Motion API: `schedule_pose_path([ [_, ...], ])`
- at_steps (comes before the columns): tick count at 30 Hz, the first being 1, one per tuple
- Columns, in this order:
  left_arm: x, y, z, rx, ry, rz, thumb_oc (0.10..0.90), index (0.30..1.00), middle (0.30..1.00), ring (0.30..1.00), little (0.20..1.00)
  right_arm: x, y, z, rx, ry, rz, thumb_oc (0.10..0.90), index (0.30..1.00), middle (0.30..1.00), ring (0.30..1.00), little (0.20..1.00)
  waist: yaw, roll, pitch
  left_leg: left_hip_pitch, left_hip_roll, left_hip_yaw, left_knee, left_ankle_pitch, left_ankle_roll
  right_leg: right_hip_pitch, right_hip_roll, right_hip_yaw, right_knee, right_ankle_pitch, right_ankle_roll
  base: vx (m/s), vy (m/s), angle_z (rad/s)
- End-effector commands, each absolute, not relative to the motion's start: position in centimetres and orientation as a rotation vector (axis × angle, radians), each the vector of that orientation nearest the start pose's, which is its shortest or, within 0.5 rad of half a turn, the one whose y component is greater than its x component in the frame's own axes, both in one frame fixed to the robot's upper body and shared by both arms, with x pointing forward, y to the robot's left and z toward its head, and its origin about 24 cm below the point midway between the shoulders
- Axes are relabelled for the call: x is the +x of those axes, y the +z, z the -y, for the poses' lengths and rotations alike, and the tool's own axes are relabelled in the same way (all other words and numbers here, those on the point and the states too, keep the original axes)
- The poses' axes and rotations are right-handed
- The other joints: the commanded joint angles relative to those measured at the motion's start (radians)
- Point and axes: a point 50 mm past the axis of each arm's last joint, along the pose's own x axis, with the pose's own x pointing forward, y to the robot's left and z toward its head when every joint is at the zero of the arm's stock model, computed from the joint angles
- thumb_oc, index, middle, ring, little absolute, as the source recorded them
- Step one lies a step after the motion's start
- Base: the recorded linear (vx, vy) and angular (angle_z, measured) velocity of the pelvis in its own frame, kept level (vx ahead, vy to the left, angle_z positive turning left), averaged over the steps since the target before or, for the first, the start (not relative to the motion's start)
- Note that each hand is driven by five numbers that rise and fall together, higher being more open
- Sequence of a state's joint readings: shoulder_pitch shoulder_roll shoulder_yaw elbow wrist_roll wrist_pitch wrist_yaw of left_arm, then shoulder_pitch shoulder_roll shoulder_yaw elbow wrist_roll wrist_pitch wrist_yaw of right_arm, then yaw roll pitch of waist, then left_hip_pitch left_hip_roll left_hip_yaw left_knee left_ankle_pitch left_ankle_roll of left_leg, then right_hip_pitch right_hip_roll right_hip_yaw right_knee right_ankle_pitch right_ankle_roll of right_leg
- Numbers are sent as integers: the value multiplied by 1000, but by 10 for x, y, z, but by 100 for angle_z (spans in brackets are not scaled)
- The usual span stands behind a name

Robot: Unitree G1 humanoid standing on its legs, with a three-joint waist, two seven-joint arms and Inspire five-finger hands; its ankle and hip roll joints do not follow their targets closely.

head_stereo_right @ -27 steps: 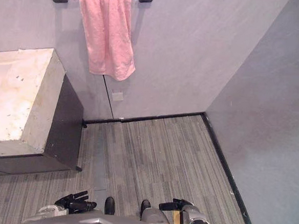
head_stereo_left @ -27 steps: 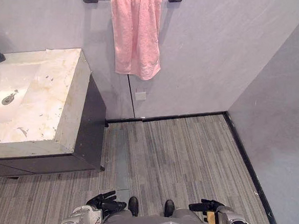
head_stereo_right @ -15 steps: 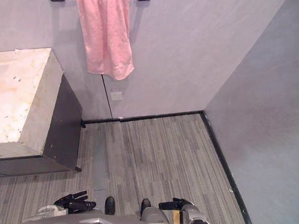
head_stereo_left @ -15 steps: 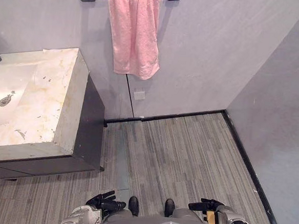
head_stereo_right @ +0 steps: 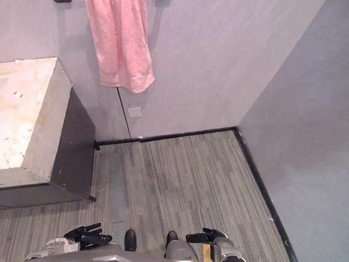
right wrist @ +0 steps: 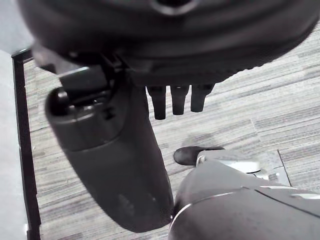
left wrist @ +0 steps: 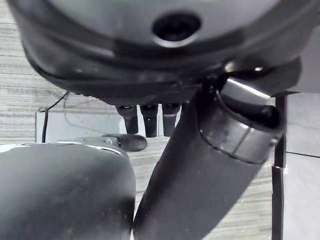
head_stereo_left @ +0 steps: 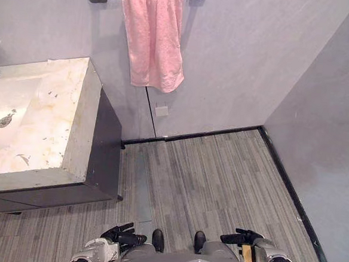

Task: Organize the bathroom.

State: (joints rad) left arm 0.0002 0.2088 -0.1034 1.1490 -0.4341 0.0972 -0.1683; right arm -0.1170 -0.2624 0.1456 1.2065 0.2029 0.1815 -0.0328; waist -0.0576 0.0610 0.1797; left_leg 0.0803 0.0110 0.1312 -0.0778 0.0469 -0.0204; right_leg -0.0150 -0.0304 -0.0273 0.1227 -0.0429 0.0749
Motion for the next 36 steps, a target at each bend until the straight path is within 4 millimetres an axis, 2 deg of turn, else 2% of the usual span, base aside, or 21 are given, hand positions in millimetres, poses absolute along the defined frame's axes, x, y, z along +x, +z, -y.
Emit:
schedule_pose_path([
  [1, 99, -160, -221, -220, 130, -1219, 800, 900, 900, 900, 900, 91, -161, 241, -249, -152, -1384, 800, 900, 900, 900, 900, -5, 8, 19, -69, -48, 26, 202, -183, 89, -104, -80, -61, 250, -60, 71, 27, 107, -11],
  [2, 97, -160, -222, -210, 124, -1231, 800, 900, 900, 900, 900, 92, -160, 243, -248, -164, -1378, 800, 900, 900, 900, 900, -7, 14, 26, -66, -51, 24, 195, -179, 93, -129, -85, -54, 308, -38, 67, 15, 46, -6],
  [3, 97, -160, -222, -210, 124, -1231, 800, 900, 900, 900, 900, 92, -160, 243, -248, -164, -1378, 800, 900, 900, 900, 900, -7, 14, 26, -66, -51, 24, 195, -179, 93, -129, -85, -54, 308, -38, 67, 14, 97, -28],
  [4, 97, -160, -222, -206, 122, -1236, 800, 900, 900, 900, 900, 92, -160, 245, -253, -174, -1374, 800, 900, 900, 900, 900, -11, 21, 33, -68, -51, 24, 200, -182, 97, -173, -89, -45, 398, -15, 58, 1, 151, -26],
  [5, 95, -161, -223, -194, 128, -1249, 800, 900, 900, 900, 900, 89, -158, 252, -255, -192, -1371, 800, 900, 900, 900, 900, -20, 38, 51, -65, -47, 29, 214, -192, 103, -261, -98, -43, 581, 17, 37, 9, 168, -31],
  [7, 92, -161, -224, -196, 147, -1255, 800, 900, 900, 900, 900, 88, -158, 255, -251, -201, -1376, 800, 900, 900, 900, 900, -21, 40, 59, -64, -52, 26, 231, -201, 106, -299, -107, -41, 622, 38, 30, 89, 46, -7],
  [8, 92, -161, -226, -201, 176, -1263, 800, 900, 900, 900, 900, 84, -158, 256, -235, -204, -1396, 800, 900, 900, 900, 900, -27, 18, 66, -56, -79, 15, 261, -232, 103, -298, -131, -40, 415, 102, 40, 207, -117, 6],
  [9, 93, -161, -226, -198, 178, -1262, 800, 900, 900, 900, 900, 81, -159, 256, -228, -204, -1403, 800, 900, 900, 900, 900, -33, 6, 71, -54, -89, 4, 279, -246, 95, -276, -143, -38, 260, 95, 40, 258, -202, 13],
  [11, 97, -160, -228, -192, 178, -1247, 800, 900, 900, 900, 900, 79, -159, 256, -222, -196, -1417, 800, 900, 900, 900, 900, -48, -29, 79, -63, -117, -8, 326, -305, 85, -254, -196, -8, -36, 188, 93, 216, -220, 24],
  [12, 101, -159, -229, -210, 189, -1224, 800, 900, 900, 900, 900, 76, -160, 255, -212, -187, -1437, 800, 900, 900, 900, 900, -57, -30, 96, -69, -115, -18, 355, -337, 77, -258, -225, 22, -153, 221, 107, 184, -186, 41],
  [14, 103, -158, -230, -226, 200, -1203, 800, 900, 900, 900, 900, 73, -161, 253, -200, -170, -1456, 800, 900, 900, 900, 900, -55, -28, 119, -72, -101, -14, 383, -356, 72, -266, -247, 14, -179, 229, 107, 198, -254, 46],
  [16, 101, -158, -231, -237, 214, -1187, 800, 900, 900, 900, 900, 63, -164, 248, -174, -142, -1501, 800, 900, 900, 900, 900, -54, -39, 147, -81, -81, 9, 440, -391, 74, -281, -262, -9, -133, 238, 113, 279, -373, 27],
  [18, 96, -159, -228, -252, 212, -1193, 800, 900, 900, 900, 900, 53, -167, 243, -146, -131, -1535, 800, 900, 900, 900, 900, -69, -39, 151, -95, -56, 5, 490, -409, 72, -295, -240, 35, -40, 208, 107, 292, -324, 17],
  [21, 95, -160, -222, -270, 192, -1201, 800, 900, 900, 900, 900, 53, -168, 237, -147, -116, -1518, 800, 900, 900, 900, 900, -79, -31, 142, -73, -20, 10, 473, -403, 61, -302, -220, 42, 31, 183, 114, 220, -198, 21],
  [24, 102, -159, -220, -314, 206, -1183, 800, 900, 900, 900, 900, 64, -168, 234, -171, -105, -1475, 800, 900, 900, 900, 900, -93, -22, 128, -63, 25, 57, 451, -361, 51, -321, -186, 31, 87, 134, 106, 249, -259, -3],
  [28, 96, -161, -221, -320, 232, -1194, 800, 900, 900, 900, 900, 68, -167, 237, -152, -148, -1442, 800, 900, 900, 900, 900, -101, -19, 115, -67, 39, 61, 465, -299, 37, -302, -155, 22, 92, 99, 80, 235, -227, 2],
  [30, 89, -163, -224, -304, 259, -1205, 800, 900, 900, 900, 900, 69, -166, 239, -146, -161, -1432, 800, 900, 900, 900, 900, -104, -14, 100, -47, 47, 50, 469, -226, 17, -276, -126, 13, 91, 72, 55, 258, -255, 19],
  [32, 86, -163, -230, -290, 290, -1197, 800, 900, 900, 900, 900, 66, -166, 240, -134, -181, -1436, 800, 900, 900, 900, 900, -106, -6, 77, -23, 61, 29, 512, -110, -20, -232, -88, -8, 71, 44, 16, 245, -272, 29],
  [34, 87, -162, -230, -290, 299, -1192, 800, 900, 900, 900, 900, 66, -166, 240, -133, -183, -1437, 800, 900, 900, 900, 900, -106, -6, 74, -22, 62, 26, 517, -102, -23, -228, -86, -9, 68, 43, 13, 118, -153, 25],
  [35, 90, -161, -234, -297, 331, -1164, 800, 900, 900, 900, 900, 64, -166, 243, -127, -204, -1438, 800, 900, 900, 900, 900, -106, -3, 61, -42, 76, 8, 623, 8, -53, -198, -57, -19, 51, 26, -25, 122, -176, 29],
  [36, 90, -161, -234, -297, 331, -1164, 800, 900, 900, 900, 900, 64, -166, 243, -127, -204, -1438, 800, 900, 900, 900, 900, -106, -3, 61, -42, 76, 8, 623, 8, -53, -198, -57, -19, 51, 26, -25, 197, -325, 43],
])
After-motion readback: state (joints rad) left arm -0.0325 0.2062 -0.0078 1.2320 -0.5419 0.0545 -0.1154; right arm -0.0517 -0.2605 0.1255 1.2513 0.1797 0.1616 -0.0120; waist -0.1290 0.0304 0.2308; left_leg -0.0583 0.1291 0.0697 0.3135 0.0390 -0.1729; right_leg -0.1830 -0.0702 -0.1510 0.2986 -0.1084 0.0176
